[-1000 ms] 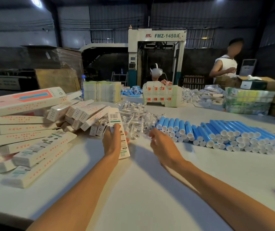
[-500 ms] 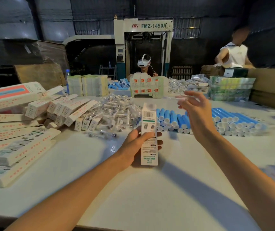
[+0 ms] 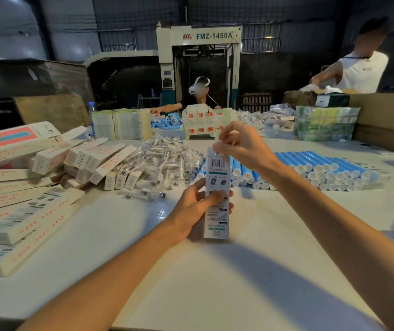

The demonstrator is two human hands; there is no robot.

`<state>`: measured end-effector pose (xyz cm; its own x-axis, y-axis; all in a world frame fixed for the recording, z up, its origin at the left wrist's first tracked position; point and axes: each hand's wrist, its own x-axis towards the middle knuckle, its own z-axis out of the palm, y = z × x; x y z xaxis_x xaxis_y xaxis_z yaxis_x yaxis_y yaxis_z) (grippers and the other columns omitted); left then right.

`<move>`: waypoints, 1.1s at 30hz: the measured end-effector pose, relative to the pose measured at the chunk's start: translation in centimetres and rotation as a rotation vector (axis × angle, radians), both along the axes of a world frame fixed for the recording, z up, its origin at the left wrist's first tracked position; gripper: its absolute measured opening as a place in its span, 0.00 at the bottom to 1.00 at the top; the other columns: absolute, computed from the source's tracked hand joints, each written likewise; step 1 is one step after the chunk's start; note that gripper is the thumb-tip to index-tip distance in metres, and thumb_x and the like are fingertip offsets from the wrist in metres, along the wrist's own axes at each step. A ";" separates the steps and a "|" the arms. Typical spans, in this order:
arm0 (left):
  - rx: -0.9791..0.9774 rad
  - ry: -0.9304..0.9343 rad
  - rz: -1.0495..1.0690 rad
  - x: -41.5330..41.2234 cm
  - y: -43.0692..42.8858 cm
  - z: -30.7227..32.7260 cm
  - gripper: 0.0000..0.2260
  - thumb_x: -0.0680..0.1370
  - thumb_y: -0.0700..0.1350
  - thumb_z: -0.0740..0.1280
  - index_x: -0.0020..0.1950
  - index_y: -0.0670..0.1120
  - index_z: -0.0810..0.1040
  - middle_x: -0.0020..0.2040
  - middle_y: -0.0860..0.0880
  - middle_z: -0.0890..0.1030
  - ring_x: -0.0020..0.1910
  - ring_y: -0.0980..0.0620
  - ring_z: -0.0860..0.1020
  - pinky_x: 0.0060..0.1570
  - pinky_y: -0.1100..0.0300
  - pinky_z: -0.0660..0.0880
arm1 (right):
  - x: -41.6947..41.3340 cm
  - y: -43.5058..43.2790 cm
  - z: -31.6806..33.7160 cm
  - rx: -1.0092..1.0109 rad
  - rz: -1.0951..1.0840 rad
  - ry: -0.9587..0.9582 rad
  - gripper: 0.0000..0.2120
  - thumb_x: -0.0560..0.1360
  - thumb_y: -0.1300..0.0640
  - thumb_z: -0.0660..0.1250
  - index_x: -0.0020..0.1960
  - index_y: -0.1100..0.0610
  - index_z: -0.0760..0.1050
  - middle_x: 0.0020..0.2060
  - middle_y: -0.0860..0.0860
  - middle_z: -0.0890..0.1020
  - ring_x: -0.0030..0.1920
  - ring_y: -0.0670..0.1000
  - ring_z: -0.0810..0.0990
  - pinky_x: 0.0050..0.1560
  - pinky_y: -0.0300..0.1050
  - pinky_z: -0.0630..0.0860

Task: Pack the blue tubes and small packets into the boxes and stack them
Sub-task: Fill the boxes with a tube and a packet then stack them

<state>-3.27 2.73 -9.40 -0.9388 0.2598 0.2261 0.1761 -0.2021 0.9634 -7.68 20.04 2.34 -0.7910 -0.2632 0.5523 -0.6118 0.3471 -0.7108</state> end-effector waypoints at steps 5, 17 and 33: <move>-0.016 0.007 0.016 -0.2 -0.2 0.0 0.24 0.78 0.46 0.78 0.71 0.45 0.75 0.61 0.40 0.86 0.57 0.33 0.86 0.60 0.38 0.82 | -0.3 0.0 -1.4 0.154 -0.056 0.165 0.05 0.80 0.54 0.71 0.51 0.56 0.81 0.48 0.45 0.82 0.48 0.40 0.78 0.46 0.36 0.74; -0.136 0.119 0.083 0.0 -0.4 0.3 0.21 0.81 0.46 0.73 0.73 0.49 0.76 0.64 0.43 0.85 0.62 0.40 0.84 0.66 0.36 0.79 | 3.7 0.7 -8.1 -0.222 0.146 -0.122 0.24 0.80 0.59 0.71 0.73 0.49 0.69 0.60 0.51 0.84 0.59 0.51 0.83 0.61 0.50 0.81; -0.369 0.286 0.050 -1.8 1.6 2.6 0.45 0.74 0.37 0.79 0.76 0.65 0.54 0.66 0.50 0.80 0.59 0.47 0.85 0.59 0.45 0.84 | 2.6 1.9 -8.1 -0.300 0.157 -0.117 0.19 0.77 0.59 0.76 0.63 0.52 0.72 0.56 0.48 0.84 0.55 0.53 0.86 0.49 0.52 0.86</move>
<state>-5.03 4.34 -6.78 -0.8657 0.3278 0.3782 0.4456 0.1607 0.8807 -5.05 21.94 -5.77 -0.8162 -0.2260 0.5317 -0.5497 0.0205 -0.8351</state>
